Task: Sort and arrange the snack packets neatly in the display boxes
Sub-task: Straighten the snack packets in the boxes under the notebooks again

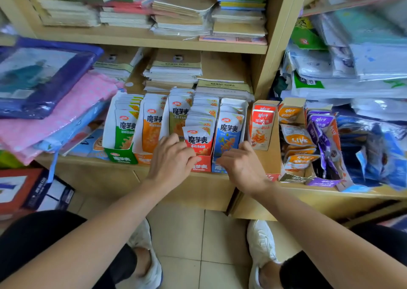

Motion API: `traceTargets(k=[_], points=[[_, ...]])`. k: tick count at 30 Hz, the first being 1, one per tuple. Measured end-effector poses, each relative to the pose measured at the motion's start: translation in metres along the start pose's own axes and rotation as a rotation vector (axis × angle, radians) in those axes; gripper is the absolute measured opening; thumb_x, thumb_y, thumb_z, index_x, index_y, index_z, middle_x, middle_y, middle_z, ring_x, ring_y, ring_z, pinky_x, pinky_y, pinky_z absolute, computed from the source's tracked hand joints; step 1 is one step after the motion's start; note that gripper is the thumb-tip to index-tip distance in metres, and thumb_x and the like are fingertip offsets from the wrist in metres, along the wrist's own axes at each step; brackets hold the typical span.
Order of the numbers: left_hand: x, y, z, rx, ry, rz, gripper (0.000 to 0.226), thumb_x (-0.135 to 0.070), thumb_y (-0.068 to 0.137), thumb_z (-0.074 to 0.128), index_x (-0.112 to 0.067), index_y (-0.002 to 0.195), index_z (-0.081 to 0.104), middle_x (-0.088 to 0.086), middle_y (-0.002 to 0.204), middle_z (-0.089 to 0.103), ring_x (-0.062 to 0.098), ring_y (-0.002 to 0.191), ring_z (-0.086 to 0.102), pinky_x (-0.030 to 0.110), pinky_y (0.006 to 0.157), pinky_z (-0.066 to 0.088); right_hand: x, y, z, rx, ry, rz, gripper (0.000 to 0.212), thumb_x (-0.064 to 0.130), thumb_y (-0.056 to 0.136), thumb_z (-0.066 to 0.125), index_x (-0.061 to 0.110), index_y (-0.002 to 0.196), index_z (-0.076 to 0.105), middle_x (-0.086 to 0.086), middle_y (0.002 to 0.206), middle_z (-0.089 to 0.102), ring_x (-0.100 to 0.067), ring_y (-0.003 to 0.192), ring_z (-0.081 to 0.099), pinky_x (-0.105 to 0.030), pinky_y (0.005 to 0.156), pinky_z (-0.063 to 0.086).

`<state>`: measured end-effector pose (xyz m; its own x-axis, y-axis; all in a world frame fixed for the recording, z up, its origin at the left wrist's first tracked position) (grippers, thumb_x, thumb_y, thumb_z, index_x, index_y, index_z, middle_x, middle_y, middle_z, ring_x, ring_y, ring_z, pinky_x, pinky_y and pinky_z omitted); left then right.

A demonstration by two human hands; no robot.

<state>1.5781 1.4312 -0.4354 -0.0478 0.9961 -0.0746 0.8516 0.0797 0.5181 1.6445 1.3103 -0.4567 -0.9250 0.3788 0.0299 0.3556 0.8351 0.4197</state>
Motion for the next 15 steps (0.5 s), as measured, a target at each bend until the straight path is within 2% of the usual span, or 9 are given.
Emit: traceTargets(k=[4,9,12,15], points=[[0.007,-0.006,0.001,0.009,0.025,-0.008,0.025,-0.040,0.087,0.076,-0.017,0.076,0.077,-0.003,0.070,0.069,0.023,0.078,0.050,0.039,0.071,0.041,0.007,0.003,0.006,-0.025,0.030,-0.033,0.044,-0.016,0.052,0.076,0.018,0.078,0.073,0.006,0.063,0.058,-0.019,0.056,0.047,-0.031,0.067,0.018],[0.003,-0.005,0.002,0.010,0.005,0.016,0.023,-0.041,0.086,0.076,-0.019,0.079,0.078,-0.005,0.074,0.070,0.022,0.080,0.054,0.038,0.071,0.042,0.003,-0.001,0.011,-0.007,0.060,-0.030,0.035,-0.007,0.067,0.080,0.021,0.088,0.075,0.006,0.074,0.067,-0.019,0.067,0.060,-0.031,0.068,0.026],[0.000,-0.003,0.001,0.045,-0.001,0.032,0.022,-0.043,0.084,0.076,-0.021,0.082,0.079,-0.007,0.079,0.072,0.021,0.082,0.056,0.037,0.073,0.041,0.003,-0.004,0.004,0.023,0.088,-0.012,0.028,0.001,0.074,0.079,0.019,0.095,0.075,0.002,0.082,0.070,-0.022,0.078,0.064,-0.032,0.071,0.038],[-0.004,0.001,-0.005,0.093,-0.028,0.042,0.023,-0.044,0.080,0.079,-0.022,0.086,0.080,-0.007,0.081,0.072,0.019,0.082,0.059,0.035,0.074,0.045,0.001,-0.007,-0.015,0.044,0.122,0.017,0.032,0.009,0.073,0.085,0.017,0.102,0.075,0.001,0.092,0.073,-0.022,0.087,0.066,-0.034,0.073,0.050]])
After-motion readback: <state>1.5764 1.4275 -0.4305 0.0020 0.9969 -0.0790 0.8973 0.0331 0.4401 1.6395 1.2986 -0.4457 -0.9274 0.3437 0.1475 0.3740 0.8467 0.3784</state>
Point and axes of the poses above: each hand's wrist, its own y-axis towards the middle knuckle, its own z-axis out of the palm, x = y × z, the point moved 10 cm from there along y, towards the middle knuckle
